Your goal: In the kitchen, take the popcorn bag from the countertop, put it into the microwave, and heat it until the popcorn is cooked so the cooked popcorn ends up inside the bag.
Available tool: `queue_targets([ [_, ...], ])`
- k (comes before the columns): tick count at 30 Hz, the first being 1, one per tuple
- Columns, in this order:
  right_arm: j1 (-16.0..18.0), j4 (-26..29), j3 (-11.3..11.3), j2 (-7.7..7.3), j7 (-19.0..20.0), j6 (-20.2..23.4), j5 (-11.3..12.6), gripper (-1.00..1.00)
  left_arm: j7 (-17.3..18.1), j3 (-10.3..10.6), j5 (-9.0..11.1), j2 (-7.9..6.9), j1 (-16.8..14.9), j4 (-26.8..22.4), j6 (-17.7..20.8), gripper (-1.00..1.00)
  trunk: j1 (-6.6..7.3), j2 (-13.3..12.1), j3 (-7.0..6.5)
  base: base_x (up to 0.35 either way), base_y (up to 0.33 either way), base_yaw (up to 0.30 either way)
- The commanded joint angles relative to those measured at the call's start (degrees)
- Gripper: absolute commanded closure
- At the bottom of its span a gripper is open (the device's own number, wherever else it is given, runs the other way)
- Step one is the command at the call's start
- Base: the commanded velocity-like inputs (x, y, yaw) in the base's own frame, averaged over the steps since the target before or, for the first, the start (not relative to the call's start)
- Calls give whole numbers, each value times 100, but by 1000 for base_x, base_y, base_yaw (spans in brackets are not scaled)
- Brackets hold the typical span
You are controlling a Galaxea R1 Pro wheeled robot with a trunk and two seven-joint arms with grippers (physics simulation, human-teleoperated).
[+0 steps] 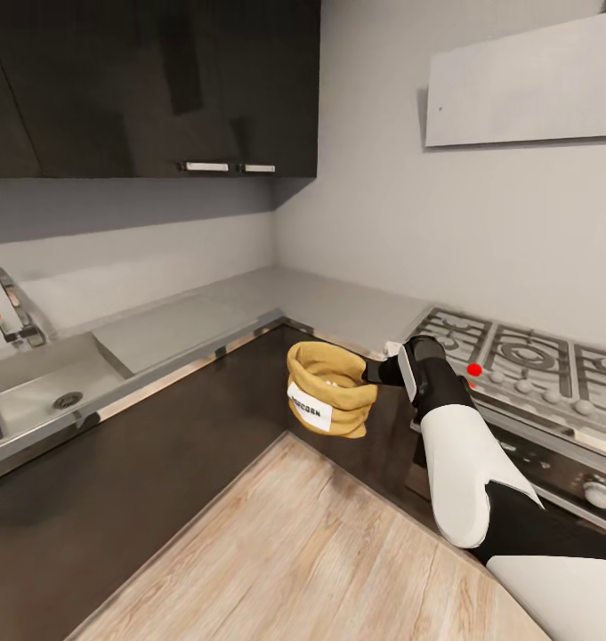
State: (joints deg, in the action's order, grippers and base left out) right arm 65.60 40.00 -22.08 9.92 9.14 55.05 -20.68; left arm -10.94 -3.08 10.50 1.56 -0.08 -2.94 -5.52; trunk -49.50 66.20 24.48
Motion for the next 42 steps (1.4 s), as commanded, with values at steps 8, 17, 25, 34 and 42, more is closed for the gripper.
queue_targets([
  [8, 5, 46, -33, 8, 53, 31, -163, 100, -5, -26, 23, 2, -1, 1, -19, -100, 0, 4, -68, 0, 0, 0],
  [17, 5, 52, -33, 8, 53, 34, -170, 100, -5, -26, 23, 2, 0, 0, -19, -100, 0, 4, -116, 0, 0, 0],
  [25, 5, 50, -33, 8, 69, -20, -164, 100, -5, -26, 23, 3, -1, 4, -19, -100, 0, 4, -117, 0, 0, 0],
  [34, 5, 48, -30, 8, 69, 43, -161, 100, -5, -26, 23, 2, -1, 2, -19, -100, 0, 4, -117, 0, 0, 0],
  [42, 5, 50, -24, 8, 53, 180, -190, 100, -5, -28, 23, 2, -1, 3, -19, -100, 0, 4, -153, 0, 0, -200],
])
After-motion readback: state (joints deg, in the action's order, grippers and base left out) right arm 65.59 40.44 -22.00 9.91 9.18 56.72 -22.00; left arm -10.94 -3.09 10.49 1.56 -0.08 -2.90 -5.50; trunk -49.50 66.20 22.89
